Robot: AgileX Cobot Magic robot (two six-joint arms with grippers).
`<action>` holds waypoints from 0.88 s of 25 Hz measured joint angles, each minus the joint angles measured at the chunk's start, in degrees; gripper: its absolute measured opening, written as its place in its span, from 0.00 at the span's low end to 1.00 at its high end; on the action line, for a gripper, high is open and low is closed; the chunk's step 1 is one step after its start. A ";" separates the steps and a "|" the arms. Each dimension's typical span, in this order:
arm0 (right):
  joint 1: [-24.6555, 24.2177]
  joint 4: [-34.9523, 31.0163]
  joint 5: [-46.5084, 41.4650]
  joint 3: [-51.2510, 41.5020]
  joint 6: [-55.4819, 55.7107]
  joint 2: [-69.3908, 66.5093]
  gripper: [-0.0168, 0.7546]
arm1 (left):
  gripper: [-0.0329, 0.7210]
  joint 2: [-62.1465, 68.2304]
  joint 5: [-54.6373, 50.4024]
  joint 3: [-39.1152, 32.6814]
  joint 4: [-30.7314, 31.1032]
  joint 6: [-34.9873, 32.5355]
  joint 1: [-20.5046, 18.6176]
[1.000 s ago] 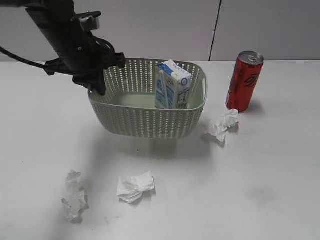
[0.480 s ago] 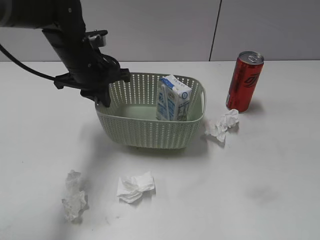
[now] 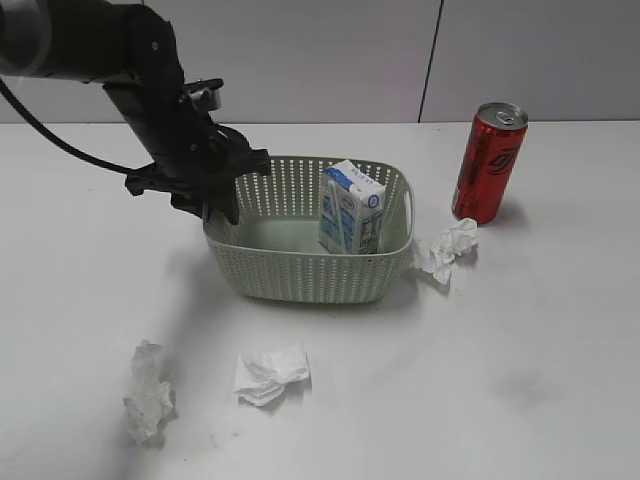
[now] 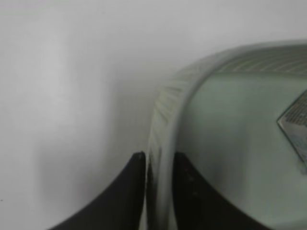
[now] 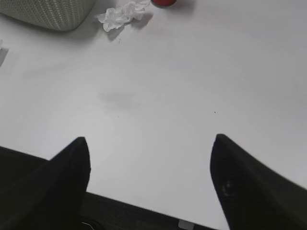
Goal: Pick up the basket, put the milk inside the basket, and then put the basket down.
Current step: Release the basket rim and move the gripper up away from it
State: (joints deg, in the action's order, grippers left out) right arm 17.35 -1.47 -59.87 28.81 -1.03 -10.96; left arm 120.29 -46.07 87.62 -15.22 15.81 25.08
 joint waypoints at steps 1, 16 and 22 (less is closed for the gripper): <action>0.00 0.00 0.00 0.00 0.00 0.00 0.79 | 0.45 0.00 0.06 0.00 -0.12 0.00 0.00; 0.00 -0.02 0.00 0.00 0.00 0.00 0.79 | 0.88 -15.08 -8.18 0.00 5.19 -0.09 0.03; 0.00 -0.02 0.05 0.00 0.00 0.00 0.78 | 0.85 -26.97 -19.17 0.00 12.52 -1.50 0.07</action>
State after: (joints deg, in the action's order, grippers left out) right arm 17.35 -1.50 -59.82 28.81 -1.03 -10.96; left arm 93.31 -65.24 87.62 -2.71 14.31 25.15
